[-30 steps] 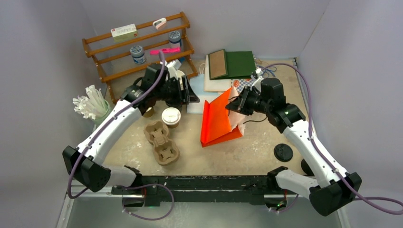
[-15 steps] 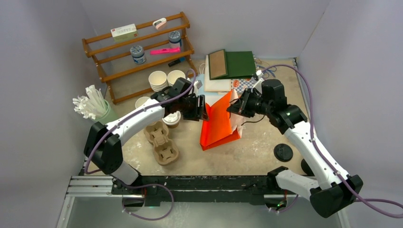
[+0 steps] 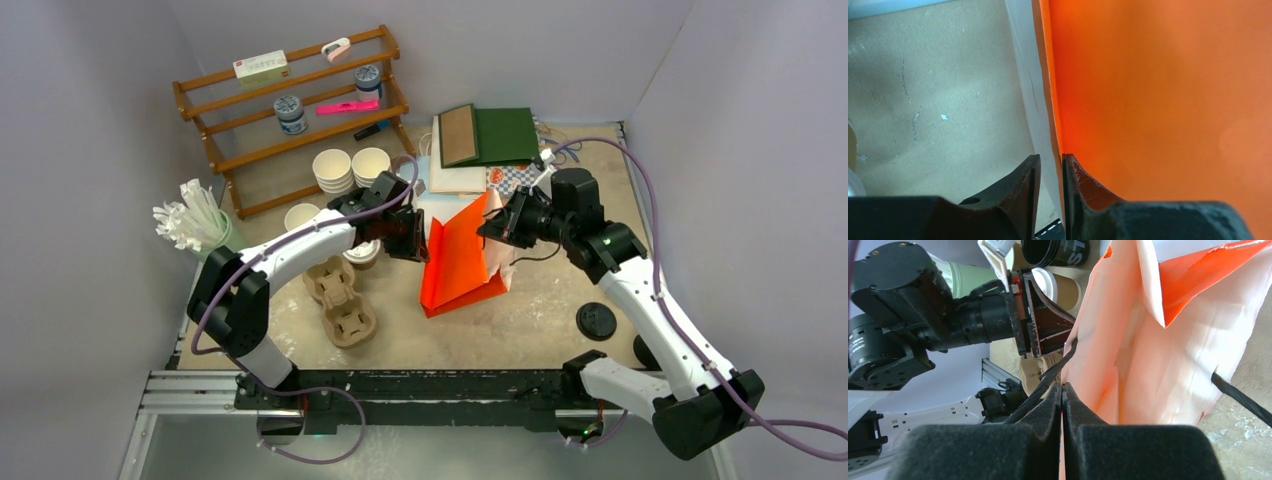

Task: Pack the takeout coffee
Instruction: Adjust the takeout bag at the center of the board.

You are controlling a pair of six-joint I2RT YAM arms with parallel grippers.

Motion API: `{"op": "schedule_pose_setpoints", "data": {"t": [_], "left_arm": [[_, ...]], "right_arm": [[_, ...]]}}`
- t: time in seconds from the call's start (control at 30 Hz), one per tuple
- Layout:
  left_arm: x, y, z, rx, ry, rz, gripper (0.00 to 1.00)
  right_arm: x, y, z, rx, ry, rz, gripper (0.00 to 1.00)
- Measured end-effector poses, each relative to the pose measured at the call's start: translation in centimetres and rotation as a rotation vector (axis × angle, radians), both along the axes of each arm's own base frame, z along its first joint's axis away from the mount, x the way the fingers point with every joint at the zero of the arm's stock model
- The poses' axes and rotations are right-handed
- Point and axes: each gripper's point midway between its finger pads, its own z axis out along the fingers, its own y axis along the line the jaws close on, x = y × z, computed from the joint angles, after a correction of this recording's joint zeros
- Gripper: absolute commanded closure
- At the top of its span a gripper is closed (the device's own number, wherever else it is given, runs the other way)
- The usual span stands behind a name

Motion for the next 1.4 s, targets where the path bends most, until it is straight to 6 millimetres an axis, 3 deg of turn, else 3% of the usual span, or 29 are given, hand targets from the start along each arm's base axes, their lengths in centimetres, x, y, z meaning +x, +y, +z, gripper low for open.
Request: {"op": "schedule_pose_setpoints", "data": {"t": [0.17,0.27,0.5,0.7,0.9,1.2,1.4], "left_arm": [[-0.3,0.2,-1.6,0.013,0.035,-0.004,0.86],[-0.5,0.2,-2.1,0.017,0.05,-0.006,1.0],[-0.4,0.6,-2.7,-0.002,0.06,0.0,1.0],[-1.3,2.2,-5.3,0.006,0.116,0.028,1.0],[-2.0,1.5,-5.5,-0.06,0.135,0.011,1.0],[-2.0,0.9,-5.3,-0.114,0.12,0.009,0.98],[-2.4,1.0,-5.4,-0.136,0.115,0.01,1.0]], "right_arm": [[0.0,0.0,0.0,0.001,0.002,-0.004,1.0],[0.0,0.0,0.0,-0.001,0.003,-0.005,1.0],[0.1,-1.2,-0.1,-0.059,0.009,-0.047,1.0],[0.7,-3.3,3.6,-0.139,-0.077,-0.122,1.0],[0.5,-4.1,6.6,-0.154,-0.137,-0.134,1.0],[0.7,-4.1,4.0,-0.227,-0.042,-0.102,1.0],[0.8,-5.5,3.1,-0.32,-0.002,-0.131,0.99]]}}
